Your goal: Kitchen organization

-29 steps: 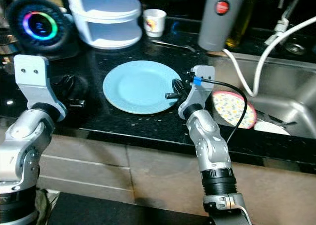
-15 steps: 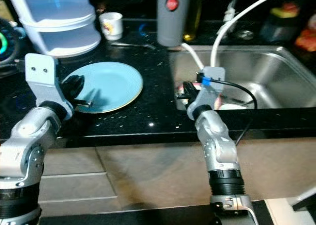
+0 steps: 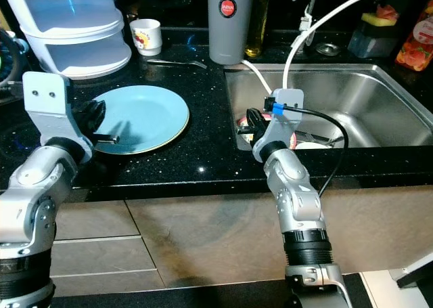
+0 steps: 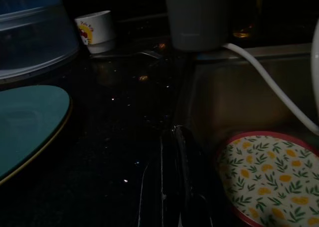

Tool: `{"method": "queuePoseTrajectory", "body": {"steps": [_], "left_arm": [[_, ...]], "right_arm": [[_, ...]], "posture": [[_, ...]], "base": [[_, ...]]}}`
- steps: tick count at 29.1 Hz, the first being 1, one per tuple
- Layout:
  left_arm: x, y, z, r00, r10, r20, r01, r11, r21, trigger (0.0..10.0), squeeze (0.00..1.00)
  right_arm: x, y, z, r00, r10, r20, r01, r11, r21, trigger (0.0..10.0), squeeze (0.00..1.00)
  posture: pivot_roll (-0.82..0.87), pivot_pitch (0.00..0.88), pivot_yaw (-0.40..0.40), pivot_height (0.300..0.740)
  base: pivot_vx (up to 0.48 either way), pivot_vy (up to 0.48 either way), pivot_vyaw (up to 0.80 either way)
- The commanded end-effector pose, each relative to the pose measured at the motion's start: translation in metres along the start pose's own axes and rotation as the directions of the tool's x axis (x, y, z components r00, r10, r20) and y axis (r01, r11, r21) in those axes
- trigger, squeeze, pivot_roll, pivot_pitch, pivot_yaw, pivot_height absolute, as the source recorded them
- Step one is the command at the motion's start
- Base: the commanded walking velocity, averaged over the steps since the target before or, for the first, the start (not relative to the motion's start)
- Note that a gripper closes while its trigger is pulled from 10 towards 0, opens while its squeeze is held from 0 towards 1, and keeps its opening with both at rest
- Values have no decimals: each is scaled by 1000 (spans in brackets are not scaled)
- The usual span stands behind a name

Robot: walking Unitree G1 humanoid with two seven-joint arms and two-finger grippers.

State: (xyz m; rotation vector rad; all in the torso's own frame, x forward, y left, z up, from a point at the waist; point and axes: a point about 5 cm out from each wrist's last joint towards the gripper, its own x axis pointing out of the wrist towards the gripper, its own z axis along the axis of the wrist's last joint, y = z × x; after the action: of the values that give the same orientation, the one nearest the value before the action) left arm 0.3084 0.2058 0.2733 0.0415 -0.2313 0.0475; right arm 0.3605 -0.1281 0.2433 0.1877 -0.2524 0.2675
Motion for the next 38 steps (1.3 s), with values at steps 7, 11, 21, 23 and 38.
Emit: {"method": "queuePoseTrajectory", "body": {"steps": [7, 11, 21, 23, 38], "left_arm": [[0, -2, -8, 999, -12, -30, 11, 1000, -24, 10000, 0], [-1, -5, -8, 999, -33, -28, 32, 999, -30, 10000, 0], [1, -6, -7, 999, -40, -26, 39, 999, -38, 10000, 0], [1, -7, -7, 999, -43, -24, 42, 998, -42, 10000, 0], [0, -10, -5, 998, -62, -13, 62, 998, -21, 10000, 0]], "right_arm": [[1, 1, 0, 1000, 16, -10, -16, 1000, -3, 10000, 0], [1, 2, 0, 1000, 19, -9, -19, 1000, -5, 10000, 0], [1, 0, 3, 1000, 5, -4, -5, 1000, 0, 10000, 0], [1, 0, 3, 1000, 4, -3, -4, 1000, 0, 10000, 0], [1, 1, 3, 1000, 5, -1, -5, 1000, 0, 10000, 0]], "posture": [[58, 152, -24, 740], [54, 146, -25, 740], [47, 129, -24, 740], [47, 128, -24, 740], [46, 119, -25, 740]], "base": [[0, 74, 0], [0, 76, 0], [0, 0, 0], [0, 0, 0], [0, 192, 0]]}}
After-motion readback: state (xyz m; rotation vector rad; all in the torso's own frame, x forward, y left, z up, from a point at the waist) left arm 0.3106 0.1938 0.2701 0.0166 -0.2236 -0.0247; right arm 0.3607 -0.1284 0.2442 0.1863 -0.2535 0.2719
